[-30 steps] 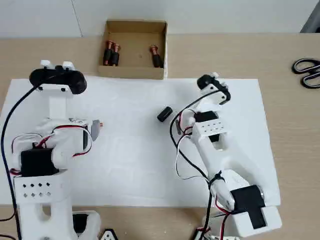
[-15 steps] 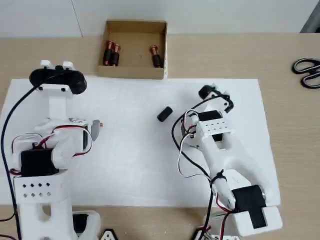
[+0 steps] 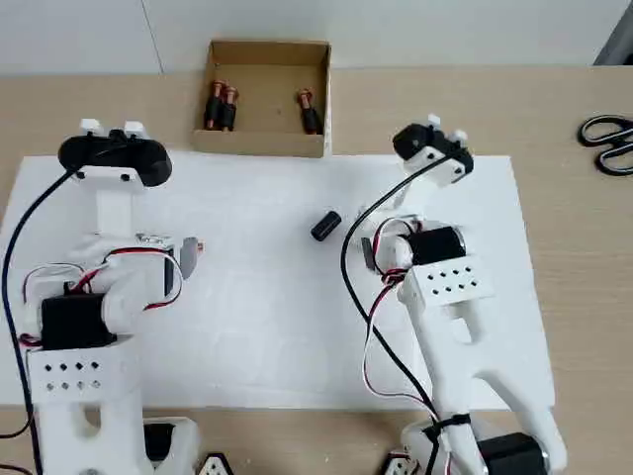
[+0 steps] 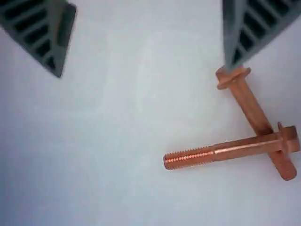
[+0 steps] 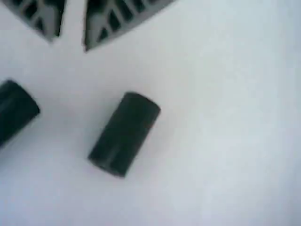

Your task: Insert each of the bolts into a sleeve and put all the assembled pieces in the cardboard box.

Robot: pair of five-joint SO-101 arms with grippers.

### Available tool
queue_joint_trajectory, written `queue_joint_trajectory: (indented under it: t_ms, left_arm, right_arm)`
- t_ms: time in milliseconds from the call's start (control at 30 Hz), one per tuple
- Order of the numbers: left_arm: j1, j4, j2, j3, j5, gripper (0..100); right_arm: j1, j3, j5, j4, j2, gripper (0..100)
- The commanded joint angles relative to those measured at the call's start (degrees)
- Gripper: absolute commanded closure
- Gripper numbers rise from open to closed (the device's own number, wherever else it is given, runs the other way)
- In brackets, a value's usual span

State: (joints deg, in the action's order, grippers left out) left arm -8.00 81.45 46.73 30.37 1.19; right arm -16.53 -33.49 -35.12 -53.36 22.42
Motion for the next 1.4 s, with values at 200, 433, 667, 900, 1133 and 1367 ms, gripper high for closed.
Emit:
queue_joint_trajectory:
  t_ms: [200, 433, 667, 900, 1133, 1367]
  left_arm:
    - [0.18, -0.18, 0.79, -0.22, 0.44, 79]
    - [0.18, -0.18, 0.79, -0.22, 0.53, 79]
    - [-0.09, -0.09, 0.79, 0.13, 0.53, 79]
    - [-0.09, -3.43, 1.05, 4.09, 0.53, 79]
    - [-0.09, -3.87, 1.05, 4.09, 0.53, 79]
    - [-0.09, -3.87, 1.05, 4.09, 0.53, 79]
  right_arm:
    - [-0.40, 4.75, -4.40, 4.35, -9.71, 83.5]
    - [-0.13, 10.20, -6.59, 4.53, -16.66, 84.3]
    - [2.33, 14.15, -8.53, 4.53, -23.25, 84.3]
    - [3.30, 15.12, -8.35, 5.58, -26.95, 84.3]
    - [3.30, 15.03, -8.35, 7.87, -30.64, 84.4]
    - [3.30, 14.68, -8.26, 6.90, -32.22, 89.6]
